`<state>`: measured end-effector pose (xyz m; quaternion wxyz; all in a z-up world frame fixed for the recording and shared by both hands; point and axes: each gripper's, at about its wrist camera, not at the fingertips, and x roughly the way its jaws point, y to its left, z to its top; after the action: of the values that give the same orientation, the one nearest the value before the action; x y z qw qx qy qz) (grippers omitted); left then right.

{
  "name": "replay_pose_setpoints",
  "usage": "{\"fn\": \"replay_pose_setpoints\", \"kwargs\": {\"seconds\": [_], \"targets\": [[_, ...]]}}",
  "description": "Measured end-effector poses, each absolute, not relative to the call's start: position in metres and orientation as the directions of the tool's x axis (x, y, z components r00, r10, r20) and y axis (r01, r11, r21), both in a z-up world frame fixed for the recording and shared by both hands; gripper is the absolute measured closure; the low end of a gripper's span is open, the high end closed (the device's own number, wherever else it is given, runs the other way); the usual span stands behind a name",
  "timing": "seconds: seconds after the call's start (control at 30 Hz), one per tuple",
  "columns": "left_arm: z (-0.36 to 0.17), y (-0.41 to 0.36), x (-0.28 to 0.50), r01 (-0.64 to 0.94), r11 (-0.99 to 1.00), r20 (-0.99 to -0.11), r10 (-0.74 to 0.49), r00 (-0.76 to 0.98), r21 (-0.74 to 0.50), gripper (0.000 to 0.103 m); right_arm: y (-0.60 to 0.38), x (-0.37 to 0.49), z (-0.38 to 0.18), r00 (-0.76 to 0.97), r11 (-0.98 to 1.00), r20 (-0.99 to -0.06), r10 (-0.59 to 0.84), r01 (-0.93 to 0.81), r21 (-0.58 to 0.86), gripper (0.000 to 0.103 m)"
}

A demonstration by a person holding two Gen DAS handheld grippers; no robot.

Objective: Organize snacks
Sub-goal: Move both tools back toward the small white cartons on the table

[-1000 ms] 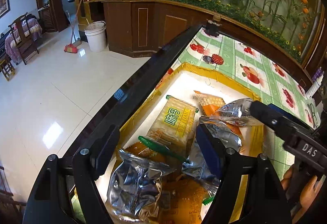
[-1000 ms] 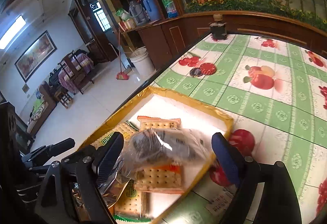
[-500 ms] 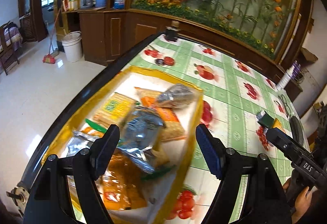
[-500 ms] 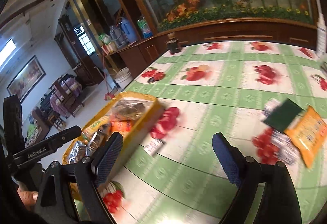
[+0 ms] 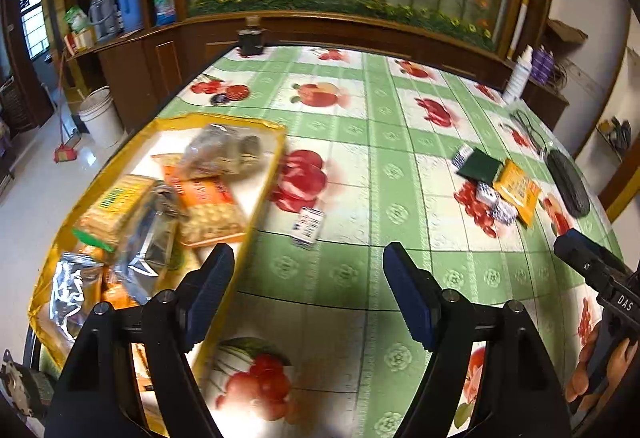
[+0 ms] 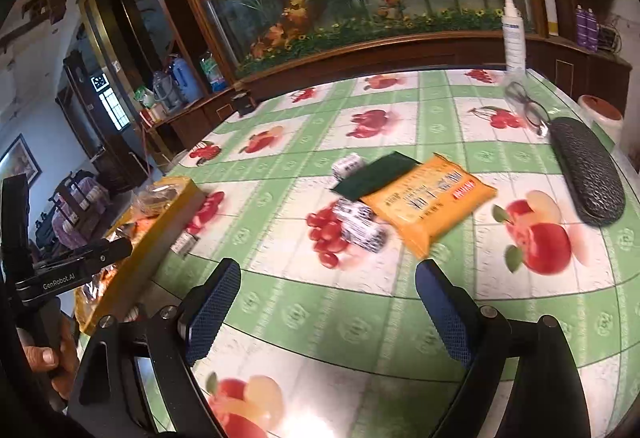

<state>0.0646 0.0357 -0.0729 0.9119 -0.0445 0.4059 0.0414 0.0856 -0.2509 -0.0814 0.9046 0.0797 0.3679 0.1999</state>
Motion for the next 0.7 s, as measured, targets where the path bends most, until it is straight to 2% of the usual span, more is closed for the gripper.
{"fn": "replay_pose_setpoints", "kwargs": {"seconds": [0.23,0.4,0.7], "targets": [[-0.088,0.016,0.073,-0.062,0.998,-0.768,0.018,0.640,-0.028,0.026,-0.255,0.089,-0.087,0.639,0.903,-0.639,0.428,-0.326,0.279,0.012],[-0.098,0.024,0.081,-0.021,0.996,-0.774,-0.058,0.630,-0.091,0.026,-0.237,0.105,-0.091,0.596,0.876,-0.652,0.469,-0.407,0.258,0.014],[-0.114,0.035,0.108,-0.042,0.997,-0.799,-0.029,0.600,-0.068,0.026,-0.216,0.138,-0.105,0.547,0.855,-0.688,0.477,-0.470,0.220,0.021]]}}
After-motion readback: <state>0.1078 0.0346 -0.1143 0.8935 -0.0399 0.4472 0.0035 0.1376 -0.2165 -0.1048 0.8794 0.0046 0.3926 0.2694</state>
